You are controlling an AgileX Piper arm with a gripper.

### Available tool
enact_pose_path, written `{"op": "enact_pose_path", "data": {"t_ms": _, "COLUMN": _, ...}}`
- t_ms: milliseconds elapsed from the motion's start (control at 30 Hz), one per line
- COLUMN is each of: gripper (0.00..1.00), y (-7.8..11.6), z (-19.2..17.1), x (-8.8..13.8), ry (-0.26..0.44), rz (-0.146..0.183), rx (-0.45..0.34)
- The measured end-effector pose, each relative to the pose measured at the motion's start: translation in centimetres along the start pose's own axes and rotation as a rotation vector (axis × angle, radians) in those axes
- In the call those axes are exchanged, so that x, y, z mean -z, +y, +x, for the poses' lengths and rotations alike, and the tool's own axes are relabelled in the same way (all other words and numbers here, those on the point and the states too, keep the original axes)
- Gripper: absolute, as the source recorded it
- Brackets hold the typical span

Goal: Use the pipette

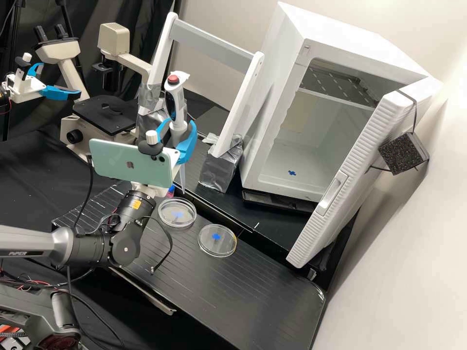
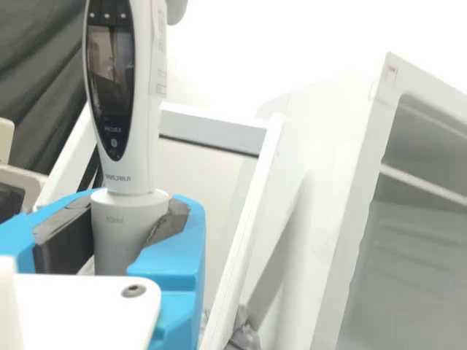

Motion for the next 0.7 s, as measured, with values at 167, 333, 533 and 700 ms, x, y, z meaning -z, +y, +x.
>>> {"op": "enact_pose_path", "data": {"t_ms": 167, "gripper": 0.0, "y": -0.4, "z": -0.48, "x": -0.38, "ry": -0.028, "rz": -0.01, "rx": 0.017}}
{"op": "enact_pose_path", "data": {"t_ms": 333, "gripper": 0.0, "y": -0.5, "z": -0.81, "x": -0.46, "ry": -0.04, "rz": -0.014, "rx": 0.013}}
{"op": "enact_pose_path", "data": {"t_ms": 533, "gripper": 0.0, "y": -0.49, "z": -0.82, "x": -0.48, "ry": -0.041, "rz": -0.014, "rx": 0.013}}
{"op": "enact_pose_path", "data": {"t_ms": 700, "gripper": 0.0, "y": -0.49, "z": -0.82, "x": -0.48, "ry": -0.041, "rz": -0.014, "rx": 0.013}}
